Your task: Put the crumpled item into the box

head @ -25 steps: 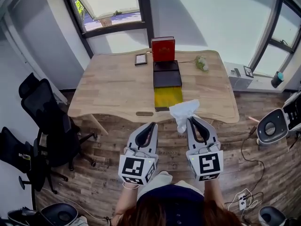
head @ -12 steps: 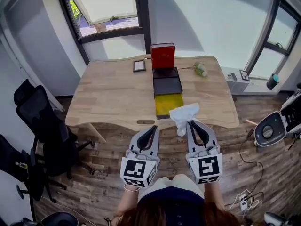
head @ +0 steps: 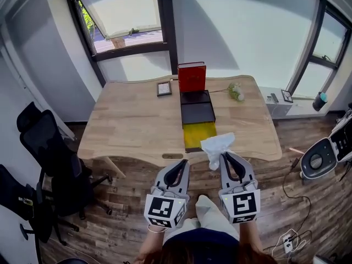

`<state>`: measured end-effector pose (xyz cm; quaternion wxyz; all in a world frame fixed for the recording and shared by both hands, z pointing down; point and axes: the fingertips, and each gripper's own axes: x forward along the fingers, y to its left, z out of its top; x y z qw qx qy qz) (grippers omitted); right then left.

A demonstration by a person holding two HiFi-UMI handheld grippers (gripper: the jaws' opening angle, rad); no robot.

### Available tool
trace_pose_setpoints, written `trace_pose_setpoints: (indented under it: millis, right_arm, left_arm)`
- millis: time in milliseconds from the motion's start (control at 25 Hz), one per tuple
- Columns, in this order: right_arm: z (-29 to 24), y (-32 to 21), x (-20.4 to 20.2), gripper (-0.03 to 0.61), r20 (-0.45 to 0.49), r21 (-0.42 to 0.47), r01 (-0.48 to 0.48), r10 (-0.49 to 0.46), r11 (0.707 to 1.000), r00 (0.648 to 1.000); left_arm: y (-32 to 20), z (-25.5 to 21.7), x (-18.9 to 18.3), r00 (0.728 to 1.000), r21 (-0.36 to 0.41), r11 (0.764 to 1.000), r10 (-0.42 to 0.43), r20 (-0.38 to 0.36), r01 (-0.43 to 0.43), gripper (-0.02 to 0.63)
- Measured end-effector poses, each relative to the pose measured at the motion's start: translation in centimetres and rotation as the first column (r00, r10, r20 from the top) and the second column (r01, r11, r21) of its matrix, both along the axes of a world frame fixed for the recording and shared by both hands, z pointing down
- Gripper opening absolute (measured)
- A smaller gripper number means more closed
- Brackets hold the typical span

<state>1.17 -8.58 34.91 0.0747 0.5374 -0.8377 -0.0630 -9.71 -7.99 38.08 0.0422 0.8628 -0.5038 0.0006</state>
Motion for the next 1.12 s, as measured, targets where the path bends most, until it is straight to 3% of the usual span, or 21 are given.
trace_pose_setpoints:
  millis: [1120]
  right_arm:
    - [1.6,-10.7,2.4,0.032,-0.02,-0.037,0.004,-0.004,0.999,1.0]
  left_arm:
    - [-10.1,0.5,2.7,0.999,-0.018,1.0,0.017,0.029,-0.016,0.029]
